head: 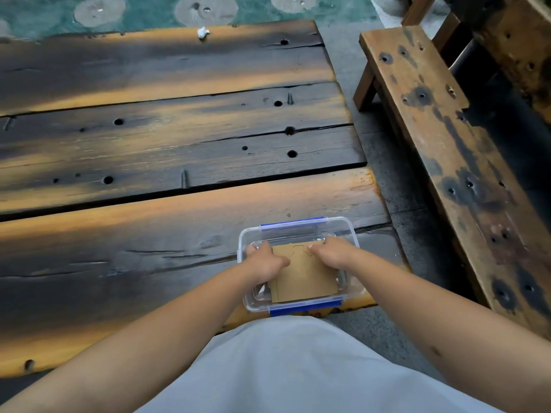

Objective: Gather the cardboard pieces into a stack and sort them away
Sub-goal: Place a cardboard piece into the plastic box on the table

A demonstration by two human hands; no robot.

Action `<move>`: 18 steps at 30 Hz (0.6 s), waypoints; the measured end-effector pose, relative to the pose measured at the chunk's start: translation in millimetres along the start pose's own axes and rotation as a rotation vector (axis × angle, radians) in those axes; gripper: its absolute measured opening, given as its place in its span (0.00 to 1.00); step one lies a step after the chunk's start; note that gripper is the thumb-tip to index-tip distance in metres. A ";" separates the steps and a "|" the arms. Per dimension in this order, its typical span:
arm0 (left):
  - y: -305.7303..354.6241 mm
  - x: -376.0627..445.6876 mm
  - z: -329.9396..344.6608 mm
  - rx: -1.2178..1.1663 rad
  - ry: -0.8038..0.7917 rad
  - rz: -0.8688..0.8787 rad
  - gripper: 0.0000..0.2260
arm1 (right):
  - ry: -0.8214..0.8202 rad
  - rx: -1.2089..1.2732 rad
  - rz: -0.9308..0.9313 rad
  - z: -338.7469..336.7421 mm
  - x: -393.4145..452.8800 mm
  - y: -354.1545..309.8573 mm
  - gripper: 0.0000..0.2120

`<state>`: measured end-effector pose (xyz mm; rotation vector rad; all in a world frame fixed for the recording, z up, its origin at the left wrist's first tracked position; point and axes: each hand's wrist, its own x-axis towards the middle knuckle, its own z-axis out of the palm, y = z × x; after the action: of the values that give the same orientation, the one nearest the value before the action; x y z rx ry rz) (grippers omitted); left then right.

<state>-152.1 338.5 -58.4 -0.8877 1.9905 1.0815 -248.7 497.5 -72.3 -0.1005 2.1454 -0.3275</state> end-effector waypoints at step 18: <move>2.3 -86.7 -122.5 0.624 0.895 0.434 0.42 | 0.790 -0.515 -0.603 -51.6 -91.3 -97.4 0.48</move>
<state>-138.8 252.5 63.8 -0.6413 3.1124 0.1517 -245.0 431.9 54.9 -1.0808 2.9053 -0.1494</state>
